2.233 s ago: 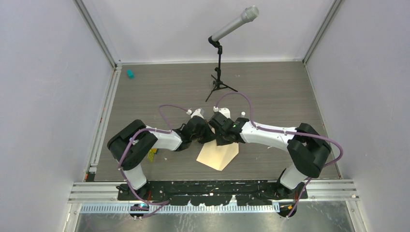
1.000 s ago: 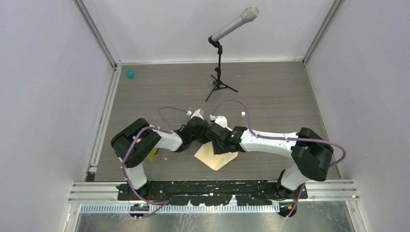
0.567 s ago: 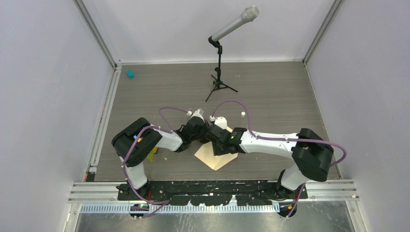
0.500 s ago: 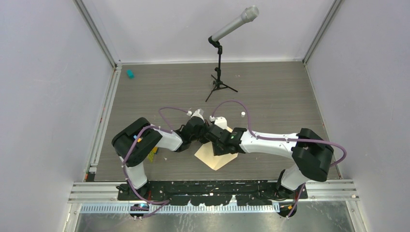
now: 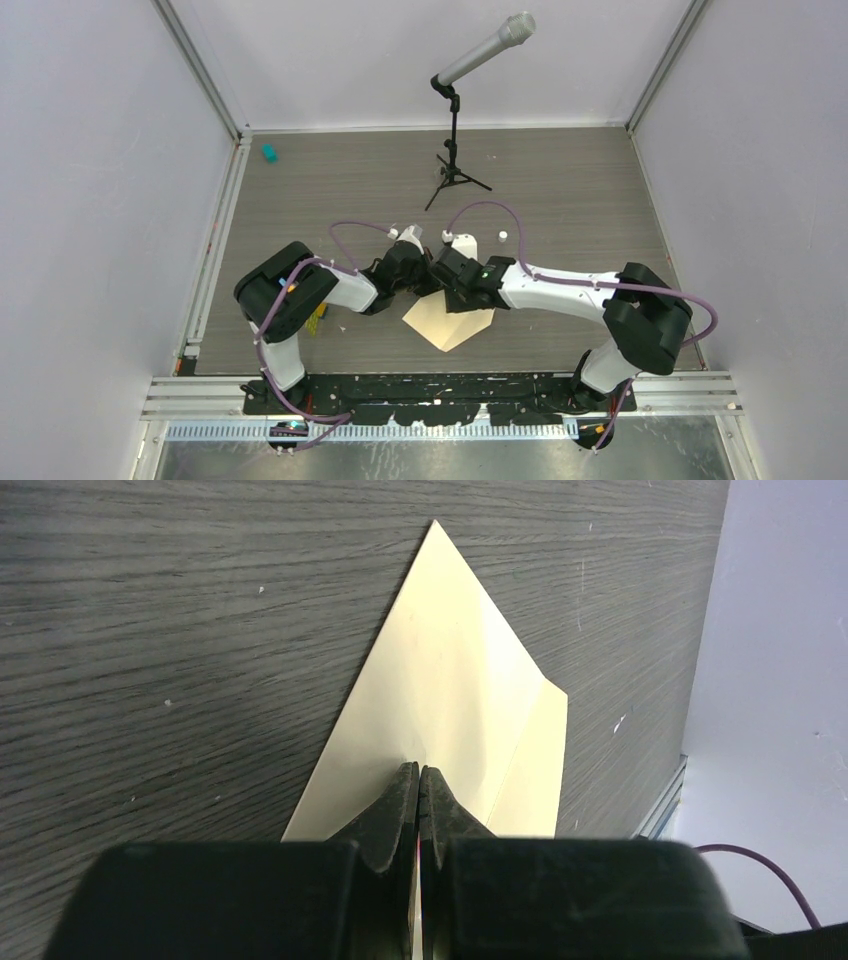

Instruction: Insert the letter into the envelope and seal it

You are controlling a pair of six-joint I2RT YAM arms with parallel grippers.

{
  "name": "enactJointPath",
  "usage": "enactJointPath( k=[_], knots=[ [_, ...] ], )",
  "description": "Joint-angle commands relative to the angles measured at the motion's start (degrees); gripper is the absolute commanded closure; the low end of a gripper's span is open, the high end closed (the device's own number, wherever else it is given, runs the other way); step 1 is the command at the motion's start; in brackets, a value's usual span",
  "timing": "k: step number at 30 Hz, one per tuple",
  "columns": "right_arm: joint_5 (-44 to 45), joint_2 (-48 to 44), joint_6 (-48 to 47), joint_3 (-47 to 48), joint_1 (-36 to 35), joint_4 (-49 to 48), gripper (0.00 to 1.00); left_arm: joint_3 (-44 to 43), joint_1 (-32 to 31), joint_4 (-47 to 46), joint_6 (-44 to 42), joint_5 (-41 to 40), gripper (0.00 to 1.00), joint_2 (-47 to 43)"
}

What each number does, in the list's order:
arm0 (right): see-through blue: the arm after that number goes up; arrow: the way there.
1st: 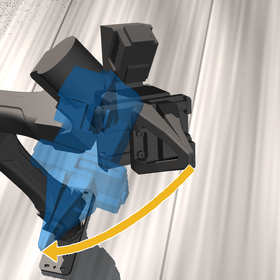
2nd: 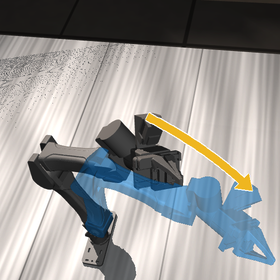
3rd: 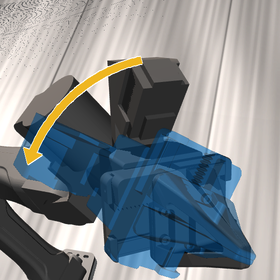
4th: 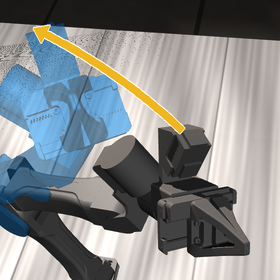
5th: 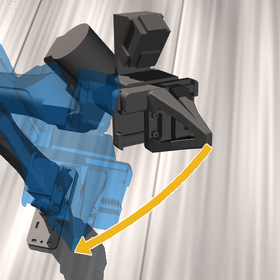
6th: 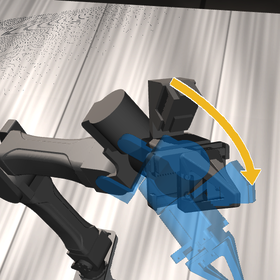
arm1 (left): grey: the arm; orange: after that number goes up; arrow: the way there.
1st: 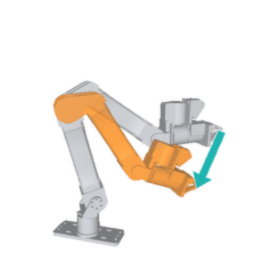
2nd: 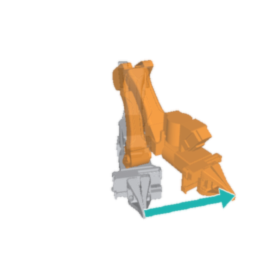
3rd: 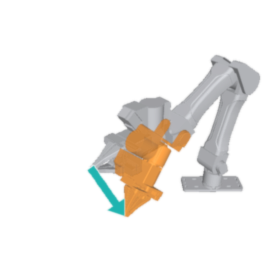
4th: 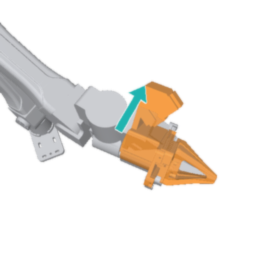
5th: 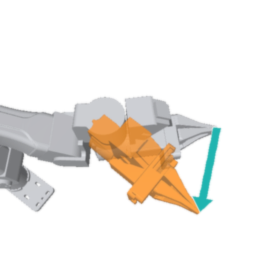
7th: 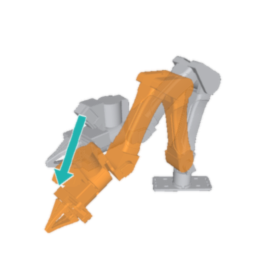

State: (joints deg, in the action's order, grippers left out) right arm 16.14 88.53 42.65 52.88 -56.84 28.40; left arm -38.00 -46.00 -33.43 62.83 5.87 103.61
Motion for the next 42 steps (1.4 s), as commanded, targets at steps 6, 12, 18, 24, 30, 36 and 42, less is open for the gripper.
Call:
enactJointPath(
  k=[6, 12, 18, 24, 30, 36, 42],
  knots=[
    [1.4, 1.2, -0.1, 0.4, 3.1, -2.6, 0.99, 1.7, 0.0, 3.2, -1.7, 0.3, 1.00, 2.1],
    [1.4, 1.1, -0.2, -0.2, 4.6, -2.8, 0.99, 1.7, 0.0, 3.2, -1.7, 0.3, 1.00, 2.3],
    [1.7, -0.3, -0.5, -1.4, 6.1, -2.2, 0.99, 1.4, 0.0, 3.4, -1.8, 0.4, 1.00, 2.3],
    [2.1, -1.9, -1.1, -2.6, 7.6, -1.3, 0.99, 1.3, 0.2, 3.8, -1.8, 0.5, 1.00, 2.2],
    [2.2, -3.0, -1.5, -3.8, 9.3, -0.7, 0.99, 1.2, 0.5, 4.0, -1.9, 0.5, 1.00, 2.2],
    [2.0, -3.1, -2.4, -3.2, 10.7, -0.3, 0.99, 0.7, 0.5, 4.3, -2.2, 0.9, 1.00, 2.4],
    [2.1, -1.1, -3.6, -1.3, 11.7, -0.1, 0.99, 0.5, 0.5, 4.4, -2.3, 1.0, 1.00, 2.4]
  ],
)
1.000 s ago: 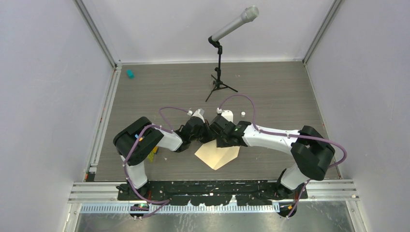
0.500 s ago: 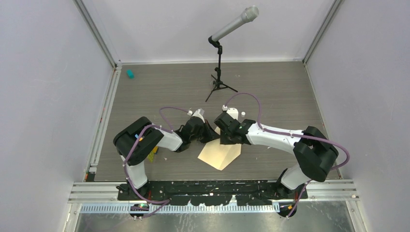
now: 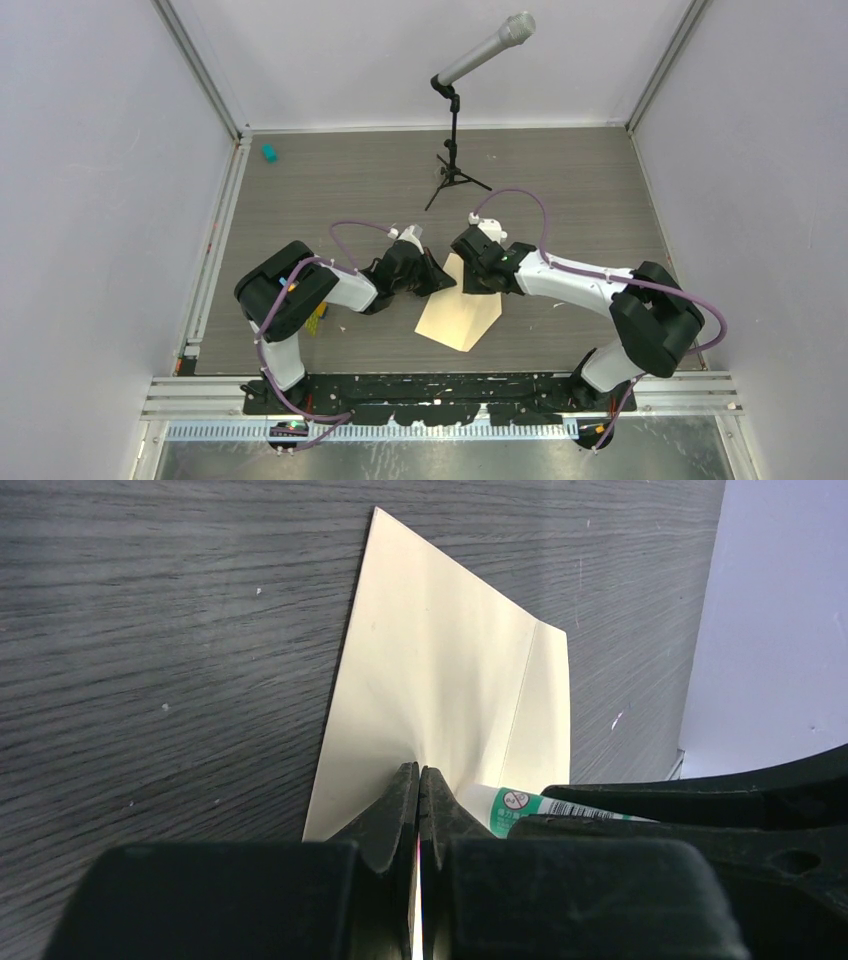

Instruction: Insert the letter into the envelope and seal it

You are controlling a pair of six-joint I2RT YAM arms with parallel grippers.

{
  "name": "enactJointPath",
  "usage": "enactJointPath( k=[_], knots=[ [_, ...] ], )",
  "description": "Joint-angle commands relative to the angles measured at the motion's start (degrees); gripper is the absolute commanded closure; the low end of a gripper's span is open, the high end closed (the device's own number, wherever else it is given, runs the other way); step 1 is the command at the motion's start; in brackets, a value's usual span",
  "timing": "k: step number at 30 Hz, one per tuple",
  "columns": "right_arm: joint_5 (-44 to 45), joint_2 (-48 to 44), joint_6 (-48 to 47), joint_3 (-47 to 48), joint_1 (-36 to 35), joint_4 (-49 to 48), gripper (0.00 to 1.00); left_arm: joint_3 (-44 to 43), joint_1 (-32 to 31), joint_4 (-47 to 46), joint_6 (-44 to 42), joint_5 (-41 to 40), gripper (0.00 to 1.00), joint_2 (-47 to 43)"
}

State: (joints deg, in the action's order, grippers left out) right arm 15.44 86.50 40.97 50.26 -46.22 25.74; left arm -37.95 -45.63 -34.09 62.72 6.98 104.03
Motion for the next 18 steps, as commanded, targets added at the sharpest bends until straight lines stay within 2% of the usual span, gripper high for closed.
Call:
enactJointPath(
  k=[1, 18],
  knots=[
    [2.9, 1.2, -2.1, 1.5, 1.3, 2.6, 0.99, 0.4, 0.1, 5.2, -2.2, 0.0, 1.00, 2.0],
    [1.8, 3.3, -4.4, 6.4, 3.6, 3.0, 0.99, 0.2, 0.1, 5.1, -2.1, 0.0, 1.00, 2.4]
  ],
)
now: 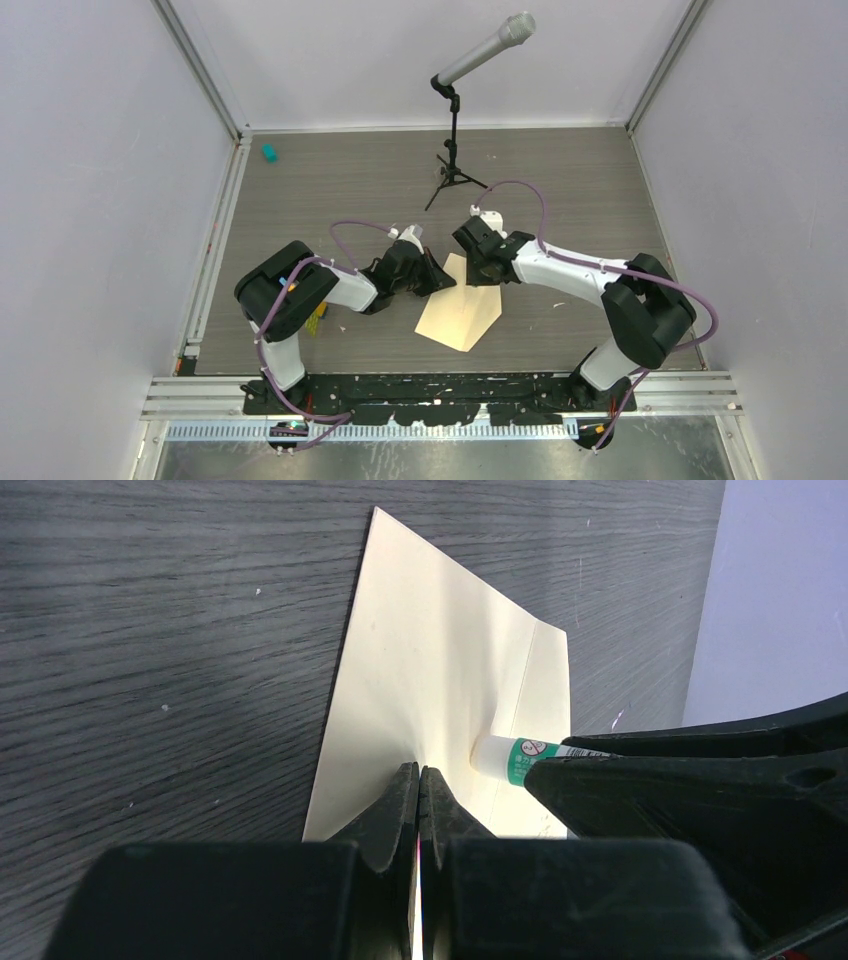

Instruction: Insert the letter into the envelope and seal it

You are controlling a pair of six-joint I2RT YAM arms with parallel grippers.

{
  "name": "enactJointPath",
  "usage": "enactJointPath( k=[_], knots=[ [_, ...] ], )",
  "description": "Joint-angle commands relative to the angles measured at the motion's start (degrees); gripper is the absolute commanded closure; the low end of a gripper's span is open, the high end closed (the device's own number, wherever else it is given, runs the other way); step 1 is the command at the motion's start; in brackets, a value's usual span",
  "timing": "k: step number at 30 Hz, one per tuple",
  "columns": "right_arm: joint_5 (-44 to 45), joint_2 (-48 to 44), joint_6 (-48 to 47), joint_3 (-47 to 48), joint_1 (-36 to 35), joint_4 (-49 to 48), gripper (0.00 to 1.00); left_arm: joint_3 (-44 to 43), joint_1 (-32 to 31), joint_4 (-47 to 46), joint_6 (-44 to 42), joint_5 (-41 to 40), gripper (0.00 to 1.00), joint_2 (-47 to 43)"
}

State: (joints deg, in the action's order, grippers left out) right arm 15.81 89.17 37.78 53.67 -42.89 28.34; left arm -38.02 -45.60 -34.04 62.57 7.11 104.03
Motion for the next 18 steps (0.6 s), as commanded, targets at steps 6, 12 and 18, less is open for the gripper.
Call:
enactJointPath(
  k=[6, 12, 18],
  knots=[
    [1.2, 1.6, -1.8, 3.5, 0.3, 0.4, 0.99, 0.0, 0.1, 5.0, -1.7, -0.3, 1.00, 2.6],
    [-1.5, 1.2, -2.0, 2.6, -0.7, 0.1, 0.99, -0.3, 0.1, 5.0, -1.0, -0.4, 1.00, 3.1],
    [-4.5, -0.4, -2.2, 1.0, -2.6, -0.4, 0.99, -0.6, 0.1, 5.2, -0.4, -0.6, 1.00, 3.7]
  ],
)
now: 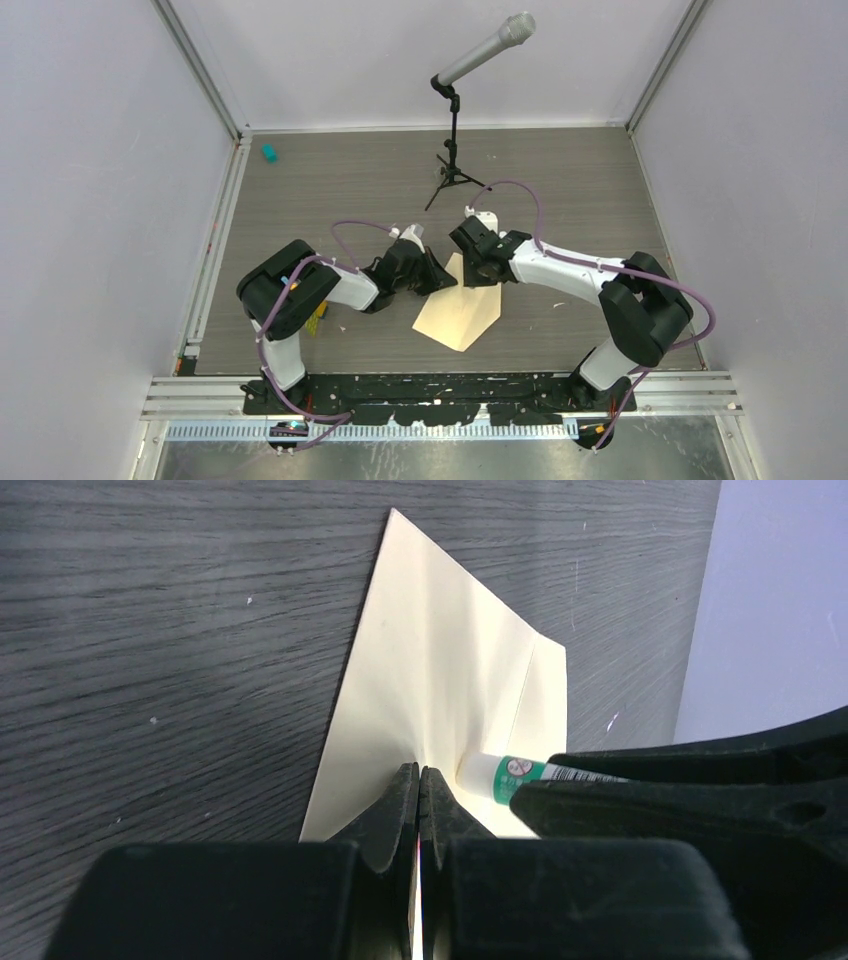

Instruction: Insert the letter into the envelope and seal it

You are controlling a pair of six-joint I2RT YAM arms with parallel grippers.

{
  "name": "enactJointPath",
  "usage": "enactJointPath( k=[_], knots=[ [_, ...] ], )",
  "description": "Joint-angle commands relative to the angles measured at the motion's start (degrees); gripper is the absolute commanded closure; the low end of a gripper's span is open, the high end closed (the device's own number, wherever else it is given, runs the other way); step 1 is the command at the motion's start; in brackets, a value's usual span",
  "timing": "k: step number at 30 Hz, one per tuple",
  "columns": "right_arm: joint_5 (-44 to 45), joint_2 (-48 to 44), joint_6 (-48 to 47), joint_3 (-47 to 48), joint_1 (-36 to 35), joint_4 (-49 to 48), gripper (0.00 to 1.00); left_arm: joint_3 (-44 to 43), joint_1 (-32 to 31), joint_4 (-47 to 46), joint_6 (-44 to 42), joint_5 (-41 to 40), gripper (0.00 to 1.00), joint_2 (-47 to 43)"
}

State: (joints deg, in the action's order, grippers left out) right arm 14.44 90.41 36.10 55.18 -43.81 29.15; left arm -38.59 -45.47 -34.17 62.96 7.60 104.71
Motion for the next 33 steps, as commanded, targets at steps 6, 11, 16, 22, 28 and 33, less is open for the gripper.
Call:
enactJointPath(
  k=[6, 11, 16, 22, 28, 33],
  knots=[
    [-3.2, -1.1, -0.3, -0.9, -4.0, -0.9, 0.99, -0.2, -0.1, 5.5, -0.1, -1.3, 1.00, 3.4],
    [-3.4, -0.9, 0.5, -1.5, -5.5, -1.5, 0.99, 0.0, -0.1, 5.5, 0.5, -1.4, 1.00, 3.5],
    [-2.1, 0.1, 1.5, -1.8, -6.3, -1.6, 0.99, 0.4, 0.0, 4.3, 0.5, -1.0, 1.00, 3.1],
    [-1.1, 0.2, 2.1, -1.8, -6.4, -1.1, 0.99, 0.7, 0.8, 5.9, -1.5, 0.5, 1.00, -2.4],
    [-1.3, 0.8, 2.3, -1.5, -6.4, -1.0, 0.99, 1.8, 1.5, 10.2, -2.7, 1.9, 1.00, -9.4],
    [-1.2, 1.3, 2.4, -0.9, -7.0, -0.9, 0.99, 2.8, 1.6, 15.5, -3.9, 1.8, 1.00, -13.5]
  ],
)
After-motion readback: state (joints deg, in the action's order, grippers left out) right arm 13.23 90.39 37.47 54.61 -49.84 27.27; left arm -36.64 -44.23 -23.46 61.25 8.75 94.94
